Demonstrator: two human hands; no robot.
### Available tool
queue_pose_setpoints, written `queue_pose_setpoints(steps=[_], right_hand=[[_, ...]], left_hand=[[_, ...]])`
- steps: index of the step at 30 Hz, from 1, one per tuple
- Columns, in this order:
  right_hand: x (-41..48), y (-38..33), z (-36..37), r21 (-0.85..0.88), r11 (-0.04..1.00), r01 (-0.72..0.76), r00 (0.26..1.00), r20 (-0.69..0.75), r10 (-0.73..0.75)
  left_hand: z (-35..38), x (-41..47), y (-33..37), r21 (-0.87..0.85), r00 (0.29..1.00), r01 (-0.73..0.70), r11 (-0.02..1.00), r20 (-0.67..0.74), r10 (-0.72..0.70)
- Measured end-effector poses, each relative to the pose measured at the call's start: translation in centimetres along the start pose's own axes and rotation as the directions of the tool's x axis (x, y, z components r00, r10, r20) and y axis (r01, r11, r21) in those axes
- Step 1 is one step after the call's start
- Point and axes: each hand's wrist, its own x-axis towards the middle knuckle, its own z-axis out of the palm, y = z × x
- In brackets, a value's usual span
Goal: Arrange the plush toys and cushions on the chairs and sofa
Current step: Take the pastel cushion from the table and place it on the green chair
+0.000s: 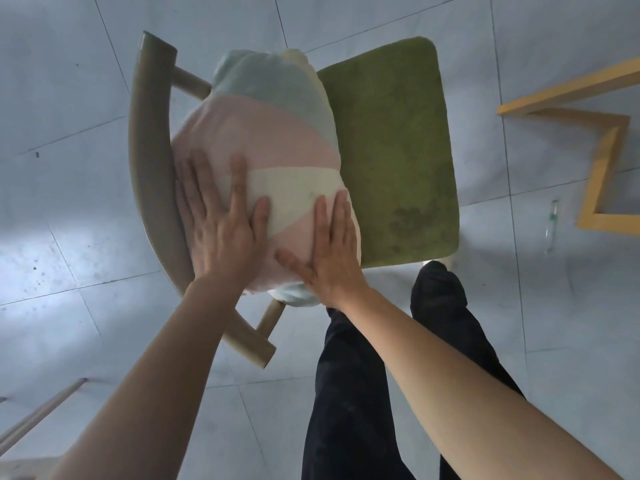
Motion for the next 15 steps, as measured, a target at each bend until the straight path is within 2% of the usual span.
queue_pose_setpoints(steps=[2, 4, 7, 9, 12, 15], right_hand=[[-0.7, 2.4, 0.8, -0.129, 0.990, 0.062, 0.998, 0.012, -0.061], [-2.2, 5.4, 0.5, -0.232, 0.968, 0.100, 0.992, 0.095, -0.079], [-3.2, 8.7, -1.8, -0.352, 0.928, 0.119, 0.969, 0.244, -0.031], [-2.1, 9.1, -4.2, -0.393, 0.914, 0.100, 0.967, 0.255, 0.004], [2.4, 6.8, -8.2, -0.278, 0.960, 0.031, 0.992, 0.128, 0.005], [8.9, 2.9, -10.7, -0.056, 0.997, -0.056, 0.998, -0.013, 0.055]], left_hand=[[0.5, -1.4, 0.3, 0.010, 0.999, 0.032, 0.999, 0.011, -0.032], [1.1, -1.8, 0.4, 0.008, 0.999, 0.037, 0.999, 0.013, -0.037], [1.6, -1.1, 0.4, 0.001, 0.999, 0.050, 0.999, 0.002, -0.050], [1.6, -0.4, 0.9, -0.007, 0.997, 0.075, 0.997, -0.029, -0.075], [1.1, -0.7, 2.3, -0.051, 0.990, 0.103, 0.993, -0.092, -0.107], [1.1, -3.1, 3.9, -0.059, 0.996, 0.017, 0.998, -0.086, -0.022]])
